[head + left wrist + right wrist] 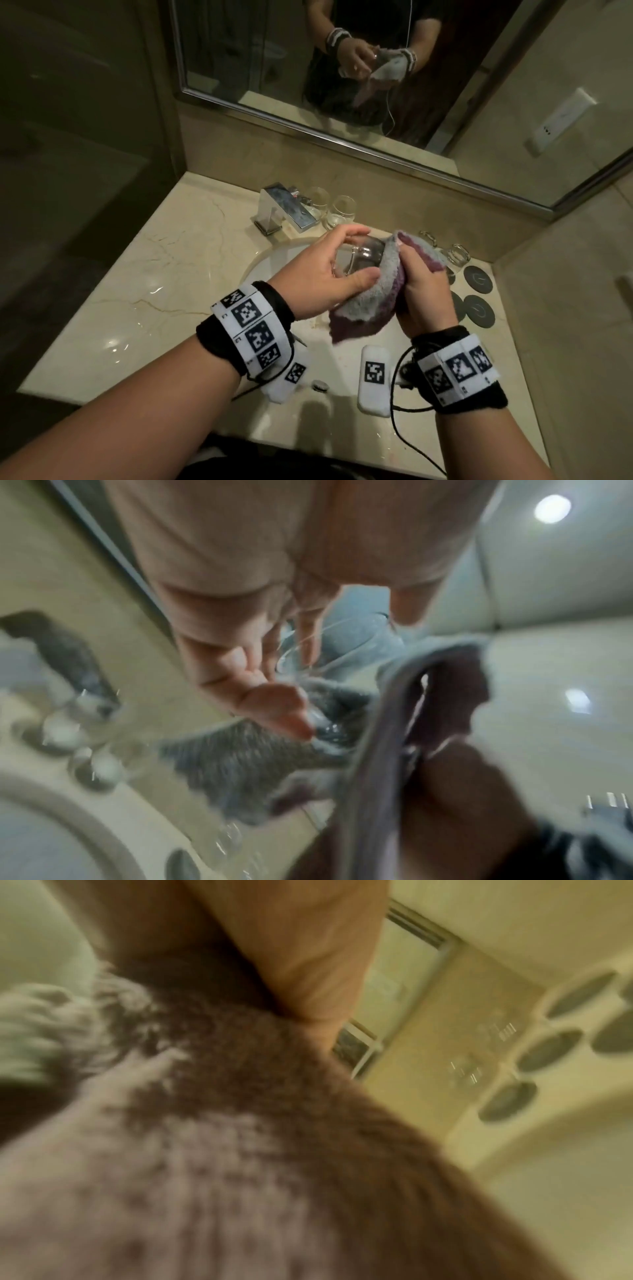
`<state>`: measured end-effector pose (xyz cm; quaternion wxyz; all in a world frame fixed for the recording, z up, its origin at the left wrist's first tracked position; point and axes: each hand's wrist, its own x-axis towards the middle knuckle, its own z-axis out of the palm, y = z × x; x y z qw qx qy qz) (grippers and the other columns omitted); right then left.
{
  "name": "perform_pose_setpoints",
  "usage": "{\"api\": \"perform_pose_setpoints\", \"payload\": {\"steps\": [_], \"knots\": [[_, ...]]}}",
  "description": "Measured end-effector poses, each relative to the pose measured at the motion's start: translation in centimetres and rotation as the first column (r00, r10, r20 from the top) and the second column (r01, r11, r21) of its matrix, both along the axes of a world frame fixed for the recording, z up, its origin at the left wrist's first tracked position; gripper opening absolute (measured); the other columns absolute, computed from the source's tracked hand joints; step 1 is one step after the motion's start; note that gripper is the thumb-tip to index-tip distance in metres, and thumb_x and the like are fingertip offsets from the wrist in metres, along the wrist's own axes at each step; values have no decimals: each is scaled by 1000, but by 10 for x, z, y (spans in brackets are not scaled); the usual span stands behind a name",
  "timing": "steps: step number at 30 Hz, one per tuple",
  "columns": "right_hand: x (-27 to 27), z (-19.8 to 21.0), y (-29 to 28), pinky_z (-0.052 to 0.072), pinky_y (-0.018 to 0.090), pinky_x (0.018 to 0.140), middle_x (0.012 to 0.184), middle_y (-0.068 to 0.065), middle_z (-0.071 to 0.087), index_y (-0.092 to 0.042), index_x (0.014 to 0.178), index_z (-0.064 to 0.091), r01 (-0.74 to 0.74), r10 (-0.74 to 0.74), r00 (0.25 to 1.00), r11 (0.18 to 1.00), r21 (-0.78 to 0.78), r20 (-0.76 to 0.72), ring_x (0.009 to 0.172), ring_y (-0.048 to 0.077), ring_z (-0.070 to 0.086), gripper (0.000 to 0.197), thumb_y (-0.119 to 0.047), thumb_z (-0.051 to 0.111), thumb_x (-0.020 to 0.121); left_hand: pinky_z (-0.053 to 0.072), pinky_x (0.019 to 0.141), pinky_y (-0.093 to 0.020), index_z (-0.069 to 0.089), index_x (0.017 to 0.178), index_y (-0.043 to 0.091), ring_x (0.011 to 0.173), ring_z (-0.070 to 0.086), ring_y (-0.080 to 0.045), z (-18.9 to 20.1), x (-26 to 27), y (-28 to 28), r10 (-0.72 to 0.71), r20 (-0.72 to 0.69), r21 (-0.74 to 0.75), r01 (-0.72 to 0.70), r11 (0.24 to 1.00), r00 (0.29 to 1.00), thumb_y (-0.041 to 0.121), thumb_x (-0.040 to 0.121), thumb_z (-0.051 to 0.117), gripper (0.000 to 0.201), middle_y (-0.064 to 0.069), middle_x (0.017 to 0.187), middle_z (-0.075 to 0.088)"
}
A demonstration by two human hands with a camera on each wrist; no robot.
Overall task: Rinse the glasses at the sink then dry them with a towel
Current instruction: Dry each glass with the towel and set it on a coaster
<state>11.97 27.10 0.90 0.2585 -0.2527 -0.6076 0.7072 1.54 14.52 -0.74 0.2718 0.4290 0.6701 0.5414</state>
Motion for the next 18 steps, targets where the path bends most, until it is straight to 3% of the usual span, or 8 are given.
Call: {"api": "perform_pose_setpoints", "payload": {"steps": [2,4,5,7,10,12,15,18], "knots": [[4,0,-1,55,38,77,87,3,71,-7,90,68,67,-67,998,989,133,-3,85,19,67,25,-26,70,73,52,63,-25,42,136,33,65,60,-9,1,-1,3,24,329,-50,-8,999,944,72,74,44,72,1,121,57],[8,1,-5,55,24,77,85,-12,72,-20,89,67,75,-73,997,951,298,-17,86,6,68,23,-29,71,68,47,53,-25,47,136,26,59,57,-14,-2,-2,4,52,546,-60,-23,998,836,72,74,45,78,-2,113,60],[9,2,-6,55,24,79,88,-12,73,-22,90,67,61,-59,998,944,326,-16,88,7,68,23,-30,70,68,47,53,-26,49,133,24,60,58,-17,-2,-2,4,51,531,-44,-32,999,846,68,76,49,72,0,111,61],[4,3,-5,57,36,77,87,-1,73,-16,87,71,56,-56,998,971,232,-6,86,17,69,20,-29,69,72,51,58,-25,51,127,25,66,60,-13,-3,-3,1,36,304,15,-43,999,952,55,82,58,54,5,117,60],[-3,1,2,49,61,86,99,27,64,8,101,62,22,-24,999,999,49,34,92,38,64,33,-20,60,84,50,66,-16,45,132,31,69,55,0,-3,-3,-2,40,-46,72,-36,997,998,43,85,67,53,14,126,54],[-3,1,3,51,58,87,102,26,65,6,100,63,44,-45,999,997,55,19,95,39,64,35,-24,63,82,55,73,-22,41,139,31,72,58,-2,-3,-3,-1,45,25,52,-47,998,999,60,80,58,68,11,128,53],[1,1,0,56,30,76,91,4,71,-10,95,69,116,-123,992,967,225,18,87,15,69,43,-38,72,63,54,63,-31,47,130,31,58,59,-9,1,-4,2,62,435,-45,-48,998,898,69,74,42,68,-2,114,60],[-1,2,-1,58,33,78,89,2,73,-14,91,69,78,-89,995,968,238,36,89,17,70,28,-30,74,68,54,61,-33,51,120,32,60,60,-10,3,-6,0,54,401,-23,-49,999,914,57,81,53,46,-2,111,61]]}}
